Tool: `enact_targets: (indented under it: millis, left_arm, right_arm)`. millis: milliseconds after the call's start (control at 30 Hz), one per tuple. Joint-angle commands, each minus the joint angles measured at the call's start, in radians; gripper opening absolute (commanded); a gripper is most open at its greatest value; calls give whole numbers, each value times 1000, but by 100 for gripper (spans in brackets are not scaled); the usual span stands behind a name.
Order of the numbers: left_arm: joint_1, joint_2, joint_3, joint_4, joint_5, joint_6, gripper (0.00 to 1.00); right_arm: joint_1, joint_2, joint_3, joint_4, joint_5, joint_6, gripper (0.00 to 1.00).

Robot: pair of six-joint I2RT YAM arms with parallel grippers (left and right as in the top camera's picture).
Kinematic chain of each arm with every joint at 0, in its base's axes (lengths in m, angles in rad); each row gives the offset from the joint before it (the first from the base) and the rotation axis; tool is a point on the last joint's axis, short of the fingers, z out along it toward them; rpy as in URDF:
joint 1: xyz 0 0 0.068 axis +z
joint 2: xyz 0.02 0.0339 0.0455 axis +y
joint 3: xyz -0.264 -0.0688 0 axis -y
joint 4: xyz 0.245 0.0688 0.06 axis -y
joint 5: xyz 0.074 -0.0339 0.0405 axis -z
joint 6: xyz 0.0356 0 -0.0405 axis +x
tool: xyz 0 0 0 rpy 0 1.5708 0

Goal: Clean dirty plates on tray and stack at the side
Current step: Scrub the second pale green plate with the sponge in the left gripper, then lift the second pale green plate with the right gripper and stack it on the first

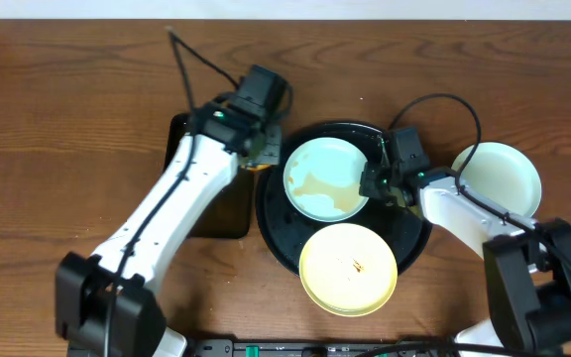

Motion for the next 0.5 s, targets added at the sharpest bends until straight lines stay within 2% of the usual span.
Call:
enact_targets:
  millis: [0,100,233,333,467]
  left_arm:
    - [76,-35,18,-23,-27,-32,8]
    - [143,-42,17,-37,-7,-62,8]
    - [223,-40,6,-26,108,-62,8]
    - [269,-40,-4,-16,139,-62,8]
    - [300,-40,-6,-12,139,-62,8]
  right_arm:
    - [8,-136,22,0,135,-121,1]
    - [9,-223,22,-31,198,-197,1]
    - [9,-312,22,-70,271,-302,1]
    - [14,-367,22,-79,332,-396,1]
    - [62,-419,22,-75,602,-505,1]
